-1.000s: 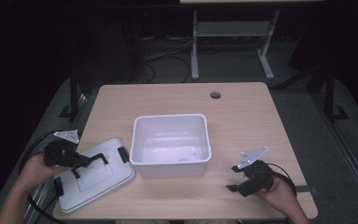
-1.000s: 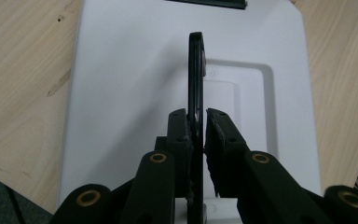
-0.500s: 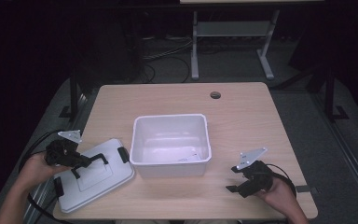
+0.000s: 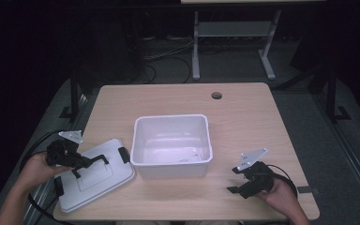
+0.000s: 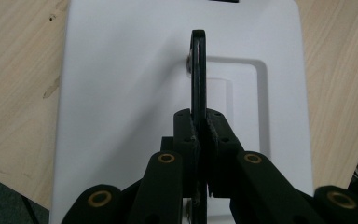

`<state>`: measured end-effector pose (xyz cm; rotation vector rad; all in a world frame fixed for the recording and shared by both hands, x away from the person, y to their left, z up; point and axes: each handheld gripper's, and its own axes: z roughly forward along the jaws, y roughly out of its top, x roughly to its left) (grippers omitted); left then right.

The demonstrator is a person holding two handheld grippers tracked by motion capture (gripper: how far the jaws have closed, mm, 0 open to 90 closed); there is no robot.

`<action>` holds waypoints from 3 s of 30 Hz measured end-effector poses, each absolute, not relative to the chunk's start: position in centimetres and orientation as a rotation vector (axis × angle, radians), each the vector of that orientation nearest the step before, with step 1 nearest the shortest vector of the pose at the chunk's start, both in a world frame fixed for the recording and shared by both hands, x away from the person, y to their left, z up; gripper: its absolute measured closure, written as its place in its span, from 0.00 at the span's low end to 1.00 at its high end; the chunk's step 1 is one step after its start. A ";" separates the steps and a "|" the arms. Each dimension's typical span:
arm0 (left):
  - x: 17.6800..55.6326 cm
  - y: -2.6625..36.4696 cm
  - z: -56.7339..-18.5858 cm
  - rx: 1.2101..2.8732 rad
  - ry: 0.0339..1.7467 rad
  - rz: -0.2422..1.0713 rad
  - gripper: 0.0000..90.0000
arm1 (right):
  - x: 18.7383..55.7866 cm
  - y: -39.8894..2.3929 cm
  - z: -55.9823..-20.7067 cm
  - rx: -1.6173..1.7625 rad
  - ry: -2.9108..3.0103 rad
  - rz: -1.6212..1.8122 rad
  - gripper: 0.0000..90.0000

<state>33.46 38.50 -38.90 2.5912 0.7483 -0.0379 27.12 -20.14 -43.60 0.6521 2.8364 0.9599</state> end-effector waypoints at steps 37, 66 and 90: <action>31.7 41.2 -35.7 2.529 0.738 0.022 0.94 | 27.2 -20.0 -44.0 0.681 2.833 0.948 0.28; 30.5 41.8 -28.2 2.525 0.650 0.065 0.94 | 26.8 -20.3 -44.4 0.734 2.809 0.959 0.25; 31.2 39.4 -24.2 2.532 0.570 0.074 0.94 | 26.7 -20.7 -44.6 0.733 2.796 0.956 0.25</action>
